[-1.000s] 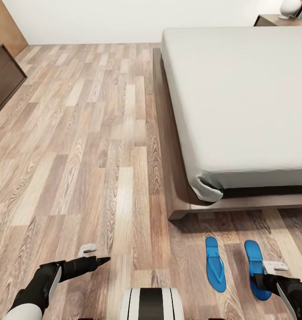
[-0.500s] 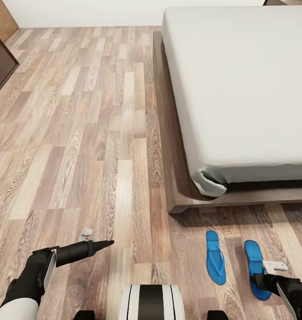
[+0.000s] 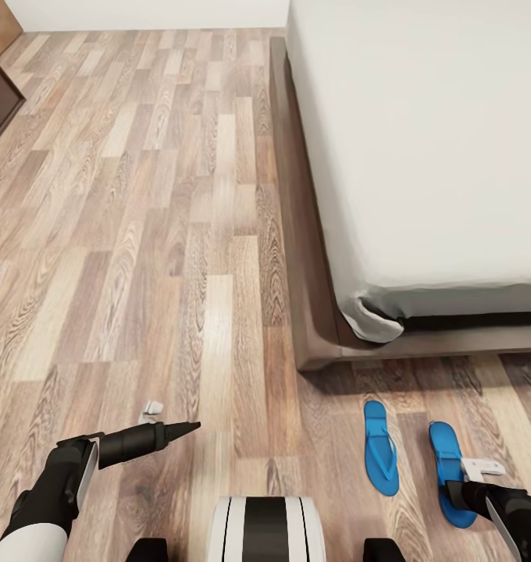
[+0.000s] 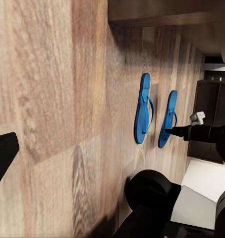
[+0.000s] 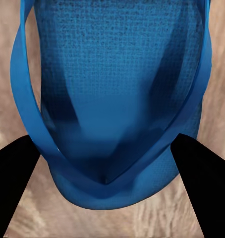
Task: In the bedroom, move the book from the bed onto either nightstand, and place the two sandals side by side next to the bed.
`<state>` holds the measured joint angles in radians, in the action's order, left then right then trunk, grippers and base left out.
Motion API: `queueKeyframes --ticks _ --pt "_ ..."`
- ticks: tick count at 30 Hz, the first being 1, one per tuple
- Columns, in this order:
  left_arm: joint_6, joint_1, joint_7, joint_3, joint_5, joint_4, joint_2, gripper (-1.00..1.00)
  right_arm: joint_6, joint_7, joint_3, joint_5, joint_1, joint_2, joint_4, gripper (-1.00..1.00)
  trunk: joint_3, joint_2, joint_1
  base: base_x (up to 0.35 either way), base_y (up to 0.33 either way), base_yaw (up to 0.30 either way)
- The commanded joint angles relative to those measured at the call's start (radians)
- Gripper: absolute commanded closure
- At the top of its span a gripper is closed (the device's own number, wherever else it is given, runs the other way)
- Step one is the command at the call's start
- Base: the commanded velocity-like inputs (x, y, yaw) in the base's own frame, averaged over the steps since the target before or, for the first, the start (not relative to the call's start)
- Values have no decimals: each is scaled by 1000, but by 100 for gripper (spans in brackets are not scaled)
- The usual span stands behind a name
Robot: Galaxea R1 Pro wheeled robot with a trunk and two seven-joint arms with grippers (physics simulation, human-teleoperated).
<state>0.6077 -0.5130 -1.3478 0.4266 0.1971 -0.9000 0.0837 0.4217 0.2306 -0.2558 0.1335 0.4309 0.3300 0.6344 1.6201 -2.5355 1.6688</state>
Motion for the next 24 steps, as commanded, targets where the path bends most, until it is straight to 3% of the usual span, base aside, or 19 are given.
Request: queueKeyframes --ticks 1,11,18,24 --pt "10 -1 -6 3 10 -1 -1 -100 5 9 -5 11 0 -1 2 100 1 0 0 186 137 0" --pt "10 -1 -1 4 9 0 -1 -100 5 9 -5 11 0 0 2 100 1 0 0 135 82 0" --pt "10 -1 -1 4 9 0 -1 -100 5 9 -5 11 0 0 2 100 1 0 0 266 76 0" --pt "10 -1 -1 4 8 0 -1 -100 5 9 -5 11 0 0 2 100 1 0 0 39 6 0"
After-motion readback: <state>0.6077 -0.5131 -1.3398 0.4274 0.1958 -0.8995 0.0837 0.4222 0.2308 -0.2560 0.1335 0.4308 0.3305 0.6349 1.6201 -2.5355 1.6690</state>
